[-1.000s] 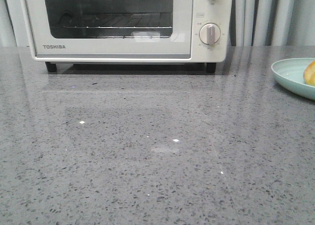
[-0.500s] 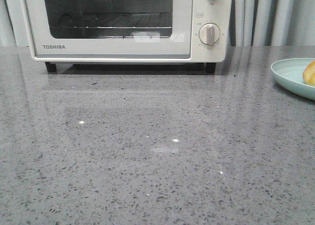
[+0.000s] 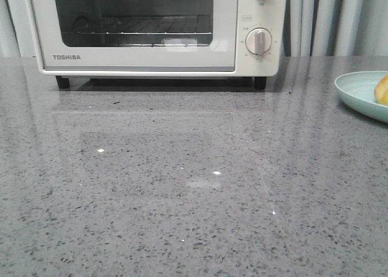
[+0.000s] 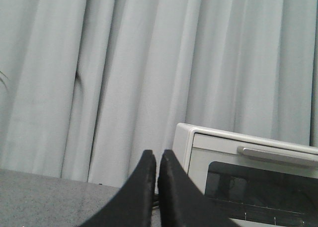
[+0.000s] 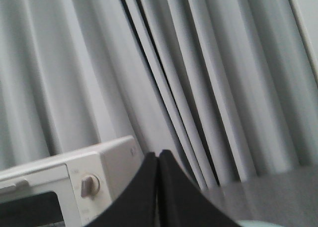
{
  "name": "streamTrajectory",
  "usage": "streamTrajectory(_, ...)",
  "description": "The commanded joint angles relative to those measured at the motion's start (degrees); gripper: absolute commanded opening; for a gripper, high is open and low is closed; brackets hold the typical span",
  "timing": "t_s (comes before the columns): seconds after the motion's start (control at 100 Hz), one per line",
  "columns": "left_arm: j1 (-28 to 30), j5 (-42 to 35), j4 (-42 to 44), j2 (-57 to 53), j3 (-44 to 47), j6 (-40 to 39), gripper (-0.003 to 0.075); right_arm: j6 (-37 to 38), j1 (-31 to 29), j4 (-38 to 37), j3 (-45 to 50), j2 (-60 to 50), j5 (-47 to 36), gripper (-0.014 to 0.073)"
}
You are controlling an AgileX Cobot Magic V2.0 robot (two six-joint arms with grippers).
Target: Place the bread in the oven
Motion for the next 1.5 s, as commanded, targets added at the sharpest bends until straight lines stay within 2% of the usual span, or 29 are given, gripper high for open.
streamTrajectory(0.0, 0.22, -0.88, 2.93, -1.41, -5.24, -0.72, -0.0021, 1.27, -0.43, -0.23, -6.38, 0.23, 8.7, -0.0039)
streamTrajectory(0.26, 0.22, 11.85, 2.83, 2.69, -16.18, -0.72, -0.0021, 1.27, -0.43, -0.23, -17.86, 7.73, 27.4, -0.0039)
streamTrajectory(0.46, -0.32, 15.99, 2.08, 9.91, -23.41, -0.72, -0.0021, 0.33, -0.43, -0.23, -27.41, 16.03, 40.79, -0.0039)
streamTrajectory(0.66, -5.86, 18.72, 0.32, 19.2, -31.38, -0.72, -0.0021, -5.27, -0.43, 1.28, -34.35, 22.58, 52.07, -0.0039)
streamTrajectory(1.01, -18.62, 19.8, 1.17, 40.66, -48.27, -0.24, -0.0021, -8.01, -0.43, 5.05, -38.53, 24.64, 56.87, -0.0039)
streamTrajectory(1.29, -19.35, 28.91, 1.11, 57.61, -63.7, -0.24, -0.0021, -8.01, -0.43, 5.18, -39.35, 24.73, 62.28, -0.0039)
streamTrajectory(1.49, -19.35, 28.0, -0.69, 64.83, -68.47, -0.24, -0.0021, -8.01, -0.43, 5.18, -43.74, 27.81, 65.59, -0.0039)
